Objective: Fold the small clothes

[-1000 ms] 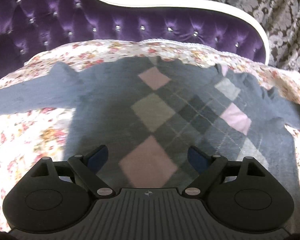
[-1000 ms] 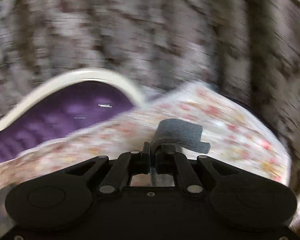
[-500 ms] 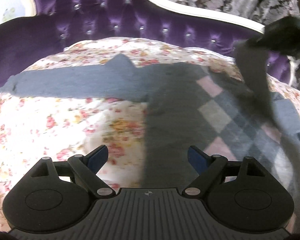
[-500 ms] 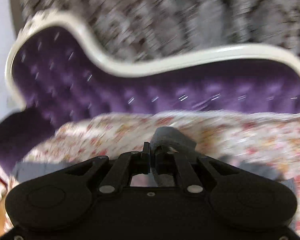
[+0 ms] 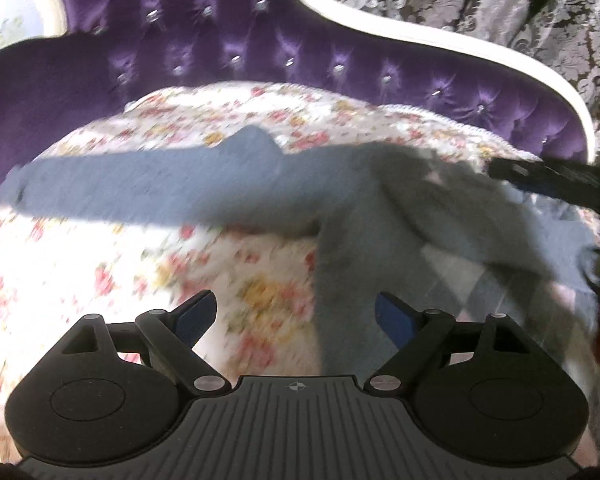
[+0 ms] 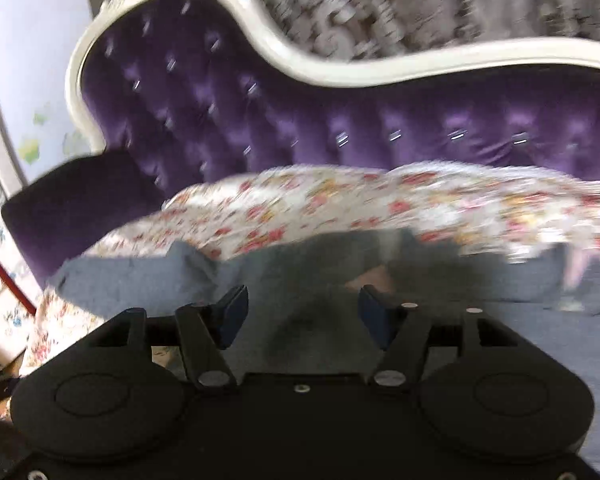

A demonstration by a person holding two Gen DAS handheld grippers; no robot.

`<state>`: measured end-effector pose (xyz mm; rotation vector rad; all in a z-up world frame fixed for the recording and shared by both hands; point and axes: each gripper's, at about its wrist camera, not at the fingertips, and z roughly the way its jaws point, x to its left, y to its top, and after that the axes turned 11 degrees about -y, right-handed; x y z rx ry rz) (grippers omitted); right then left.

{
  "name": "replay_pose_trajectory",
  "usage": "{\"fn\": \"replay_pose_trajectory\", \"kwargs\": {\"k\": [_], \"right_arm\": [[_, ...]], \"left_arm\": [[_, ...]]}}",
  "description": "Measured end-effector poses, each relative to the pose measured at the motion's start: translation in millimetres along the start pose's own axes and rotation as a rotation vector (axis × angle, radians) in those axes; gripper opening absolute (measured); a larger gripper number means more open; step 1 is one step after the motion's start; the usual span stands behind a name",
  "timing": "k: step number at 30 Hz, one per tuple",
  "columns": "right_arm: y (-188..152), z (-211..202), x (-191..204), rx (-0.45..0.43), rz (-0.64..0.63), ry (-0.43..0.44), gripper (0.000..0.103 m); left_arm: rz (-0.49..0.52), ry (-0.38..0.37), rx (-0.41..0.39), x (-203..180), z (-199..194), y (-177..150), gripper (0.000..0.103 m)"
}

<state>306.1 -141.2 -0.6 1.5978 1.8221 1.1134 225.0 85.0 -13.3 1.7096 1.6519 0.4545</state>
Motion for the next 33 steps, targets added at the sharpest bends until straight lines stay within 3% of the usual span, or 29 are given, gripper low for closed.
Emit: {"fn": "replay_pose_trajectory", "kwargs": {"k": [9,16,17,19,22,30,31,32,33], "right_arm": [[-10,-62,-128,0.006,0.182,-0.254,0.066],[-26,-79,-198,-0.009,0.348,-0.395,0.066],[-27,-78,-205,-0.015,0.369,-0.402,0.066],[-29,-75,-216,-0.022,0.409,-0.405,0.066],[-34,-73,-230,-0.026,0.453,-0.400,0.066],[-49,-66,-243,-0.005,0.483,-0.343,0.066],[-49,-66,-243,-0.001,0.481,-0.331,0.066],[-48,-65,-242,0.002,0.474,-0.314,0.066],[-47,-65,-242,0.005,0.467,-0.300,0.066]], "left_arm": [[0.077,-0.061,0.046,-35,59,43,0.086],[0.061,-0.032,0.059,-46,108,57,0.084],[0.064,-0.010,0.076,-47,115,58,0.078],[0.055,0.050,0.099,-46,126,58,0.076],[0.016,0.044,0.081,-41,123,55,0.076],[0.030,0.002,0.091,-37,130,59,0.084],[0.031,-0.005,0.079,-38,130,60,0.077],[0.040,-0.012,0.062,-39,129,60,0.046],[0.059,-0.012,0.030,-40,127,59,0.028]]}}
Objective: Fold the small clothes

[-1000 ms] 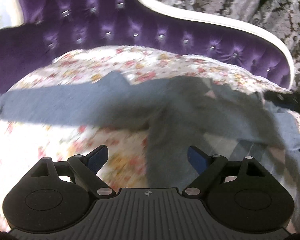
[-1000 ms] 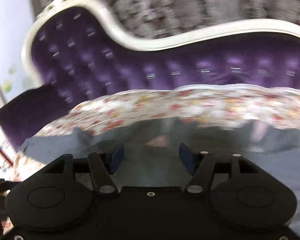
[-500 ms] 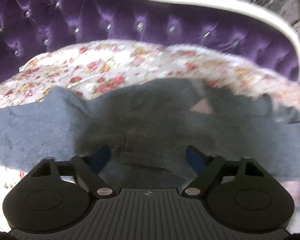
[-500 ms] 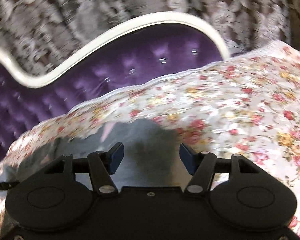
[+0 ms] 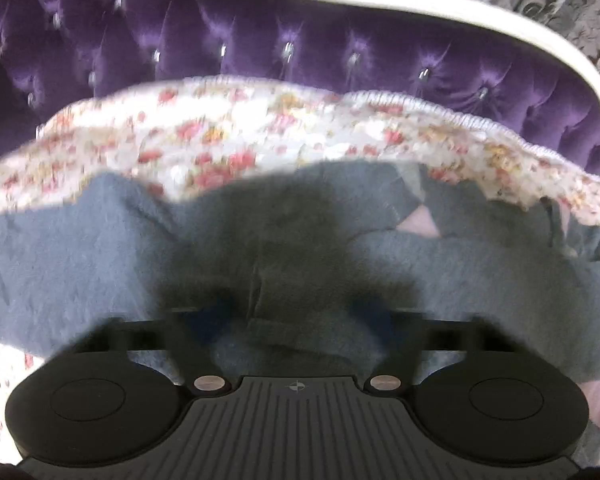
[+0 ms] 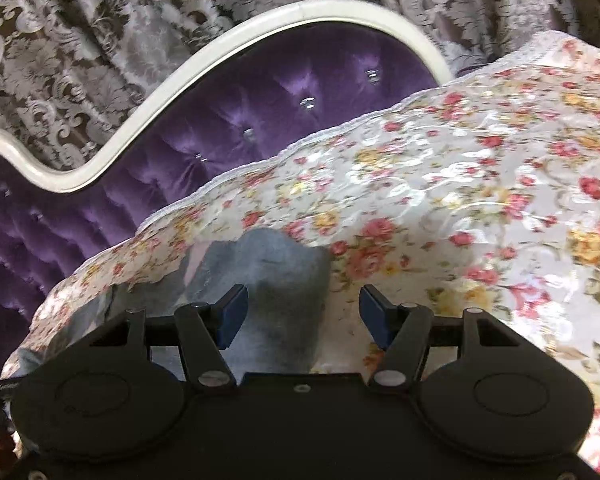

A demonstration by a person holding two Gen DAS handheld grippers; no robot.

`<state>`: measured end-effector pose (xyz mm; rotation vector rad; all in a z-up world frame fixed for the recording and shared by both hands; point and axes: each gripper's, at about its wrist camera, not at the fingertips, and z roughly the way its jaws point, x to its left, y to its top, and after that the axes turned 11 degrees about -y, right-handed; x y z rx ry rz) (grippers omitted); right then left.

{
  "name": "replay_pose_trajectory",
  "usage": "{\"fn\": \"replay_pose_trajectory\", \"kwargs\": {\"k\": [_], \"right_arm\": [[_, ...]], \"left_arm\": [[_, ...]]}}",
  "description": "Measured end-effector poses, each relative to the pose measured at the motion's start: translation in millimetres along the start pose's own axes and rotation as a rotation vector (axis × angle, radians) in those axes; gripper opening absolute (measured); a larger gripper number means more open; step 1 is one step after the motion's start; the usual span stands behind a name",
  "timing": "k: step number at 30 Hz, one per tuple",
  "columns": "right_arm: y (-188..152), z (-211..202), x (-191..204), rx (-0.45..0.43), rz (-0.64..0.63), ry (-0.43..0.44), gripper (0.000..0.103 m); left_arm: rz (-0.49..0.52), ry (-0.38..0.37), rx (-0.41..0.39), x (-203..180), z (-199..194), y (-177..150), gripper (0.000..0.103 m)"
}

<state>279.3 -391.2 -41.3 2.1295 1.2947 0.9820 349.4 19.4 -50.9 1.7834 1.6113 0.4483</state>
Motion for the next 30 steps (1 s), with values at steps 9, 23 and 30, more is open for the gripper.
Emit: {"fn": "replay_pose_trajectory", "kwargs": {"k": [9,23,30], "right_arm": [[4,5,-5,0.038,-0.008,0.024,0.066],[-6,2,12,-0.003,-0.114,-0.051,0.010],[-5,-3,11,-0.028,-0.132,-0.082,0.020]], "left_arm": [[-0.023,0.035,-0.074,5,-20,-3,0.004],[0.037,0.033,-0.033,-2,-12,-11,0.006],[0.076,0.095,-0.021,-10,-9,-12,0.028]]}}
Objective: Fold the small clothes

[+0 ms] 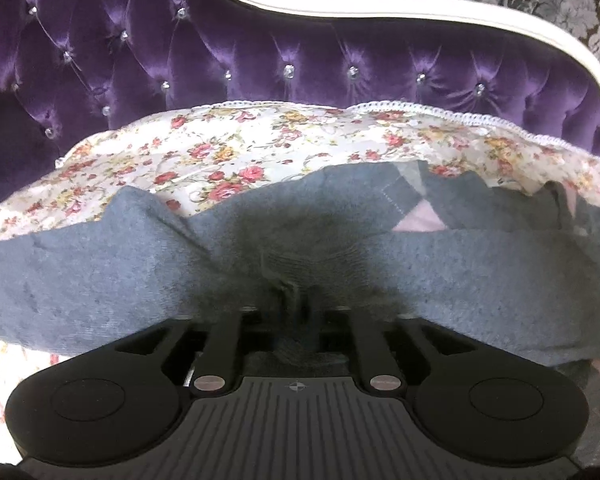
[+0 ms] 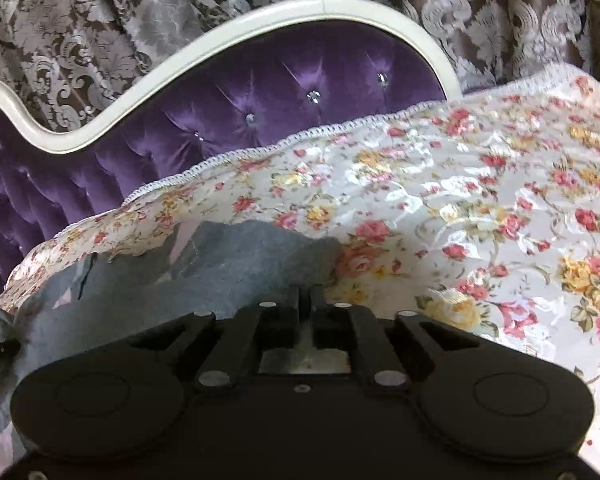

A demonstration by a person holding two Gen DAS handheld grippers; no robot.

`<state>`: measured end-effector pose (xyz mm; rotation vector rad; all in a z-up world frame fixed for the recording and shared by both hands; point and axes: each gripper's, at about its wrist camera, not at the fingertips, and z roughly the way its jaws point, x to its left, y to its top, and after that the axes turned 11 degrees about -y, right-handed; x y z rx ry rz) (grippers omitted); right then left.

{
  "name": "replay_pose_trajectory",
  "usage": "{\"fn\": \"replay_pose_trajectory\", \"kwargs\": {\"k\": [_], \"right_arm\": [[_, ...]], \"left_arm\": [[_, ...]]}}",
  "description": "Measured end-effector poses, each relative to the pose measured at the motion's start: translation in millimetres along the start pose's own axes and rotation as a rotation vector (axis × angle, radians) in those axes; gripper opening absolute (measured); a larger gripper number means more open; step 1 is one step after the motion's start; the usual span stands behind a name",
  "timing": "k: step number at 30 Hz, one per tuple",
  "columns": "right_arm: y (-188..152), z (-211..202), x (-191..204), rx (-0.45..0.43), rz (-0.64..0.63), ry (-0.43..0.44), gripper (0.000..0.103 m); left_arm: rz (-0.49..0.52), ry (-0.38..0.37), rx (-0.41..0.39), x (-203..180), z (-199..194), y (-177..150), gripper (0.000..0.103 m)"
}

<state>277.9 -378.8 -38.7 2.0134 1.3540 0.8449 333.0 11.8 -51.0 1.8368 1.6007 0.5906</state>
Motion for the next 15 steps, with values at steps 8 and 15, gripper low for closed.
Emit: {"fn": "replay_pose_trajectory", "kwargs": {"k": [8,15], "right_arm": [[-2,-19,28,0.006,-0.128,0.014,0.056],[-13,-4,22,0.104,-0.209,-0.124,0.071]], "left_arm": [[-0.092,0.043,-0.051,16,0,-11,0.070],[-0.133,0.094,-0.085,22,4,-17,0.101]]}}
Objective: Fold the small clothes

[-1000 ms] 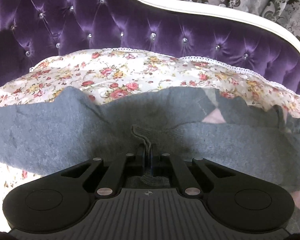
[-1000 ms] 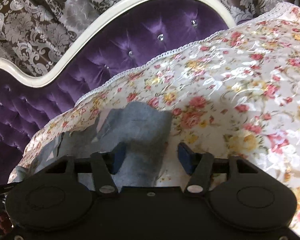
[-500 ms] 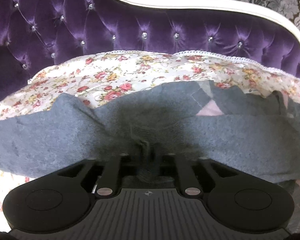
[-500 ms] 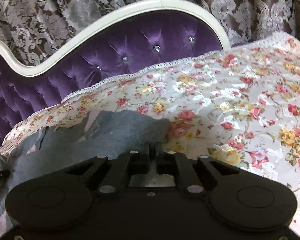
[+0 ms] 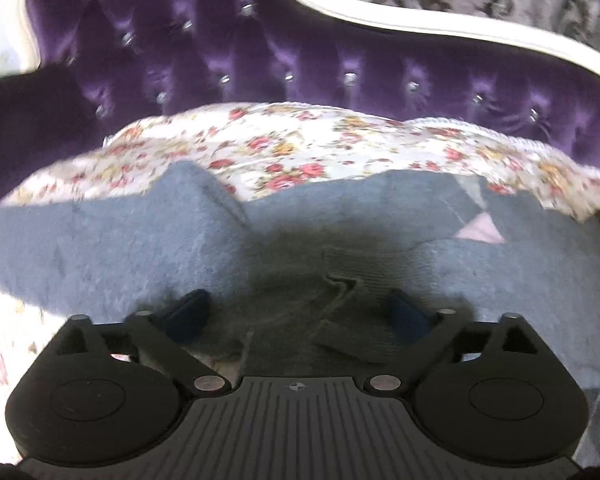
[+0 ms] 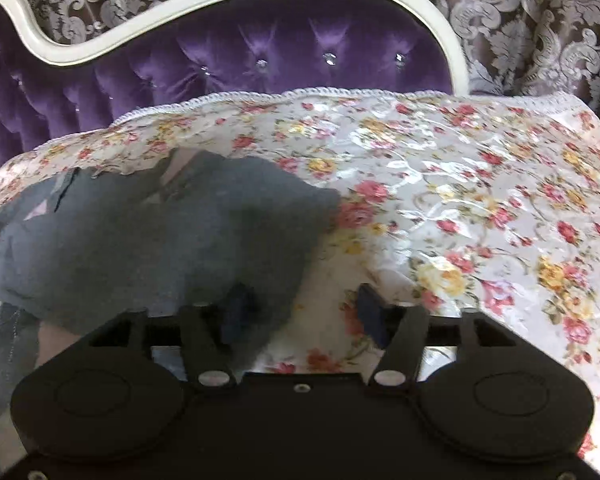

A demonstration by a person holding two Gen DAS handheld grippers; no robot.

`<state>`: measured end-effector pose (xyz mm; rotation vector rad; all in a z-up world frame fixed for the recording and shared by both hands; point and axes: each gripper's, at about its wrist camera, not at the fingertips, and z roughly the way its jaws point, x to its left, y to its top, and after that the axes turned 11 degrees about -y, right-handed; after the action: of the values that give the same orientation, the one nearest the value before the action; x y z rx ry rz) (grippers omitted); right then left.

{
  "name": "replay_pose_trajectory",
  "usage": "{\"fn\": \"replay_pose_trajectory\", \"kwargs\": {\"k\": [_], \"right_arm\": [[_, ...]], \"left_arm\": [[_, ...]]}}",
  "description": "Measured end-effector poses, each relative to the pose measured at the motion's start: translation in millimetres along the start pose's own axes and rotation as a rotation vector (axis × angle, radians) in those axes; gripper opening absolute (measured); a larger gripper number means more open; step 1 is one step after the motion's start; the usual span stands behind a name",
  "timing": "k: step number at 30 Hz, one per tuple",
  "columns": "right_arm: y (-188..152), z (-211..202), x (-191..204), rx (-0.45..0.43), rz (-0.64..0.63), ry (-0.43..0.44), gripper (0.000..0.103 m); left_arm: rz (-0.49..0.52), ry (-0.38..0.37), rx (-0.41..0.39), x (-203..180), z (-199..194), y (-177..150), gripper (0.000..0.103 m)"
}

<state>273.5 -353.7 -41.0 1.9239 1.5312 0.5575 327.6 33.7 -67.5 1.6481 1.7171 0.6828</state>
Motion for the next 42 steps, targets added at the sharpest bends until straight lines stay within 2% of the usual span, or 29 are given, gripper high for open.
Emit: {"fn": "replay_pose_trajectory", "kwargs": {"k": [3,4,5,8,12,20,24,28,31,35,42], "right_arm": [[0,4,-3,0.032,0.006,-0.033,0.091],[-1,6,-3,0.044,0.014,-0.039,0.101],[-2,7,-5,0.058,0.028,-0.036,0.103],[1,7,-7,0.102,0.064,-0.035,0.103],[8,11,2,0.159,0.047,-0.078,0.103],[4,8,-3,0.140,0.071,-0.064,0.103],[4,0,-6,0.117,0.104,-0.069,0.102],[10,-20,-3,0.020,0.104,-0.068,0.102],[14,-38,3,-0.058,0.116,0.003,0.102],[16,-55,12,-0.125,0.134,0.144,0.102],[17,-78,34,-0.164,0.150,0.419,0.102]], "left_arm": [[-0.001,0.007,-0.002,0,1,0,0.103],[0.001,0.012,-0.002,-1,1,0,0.103],[0.005,0.016,-0.003,-2,1,0,0.103],[0.008,0.019,-0.005,-2,1,-1,0.103],[0.012,0.012,0.003,-2,1,-1,0.103],[0.041,-0.018,0.069,1,-1,15,0.100],[0.067,-0.020,0.012,6,-27,25,0.095],[0.079,-0.051,-0.011,25,-57,37,0.095],[0.070,-0.053,-0.008,50,-74,43,0.095],[0.004,-0.014,-0.006,93,-87,48,0.095],[-0.235,0.034,-0.011,179,-88,42,0.095]]}}
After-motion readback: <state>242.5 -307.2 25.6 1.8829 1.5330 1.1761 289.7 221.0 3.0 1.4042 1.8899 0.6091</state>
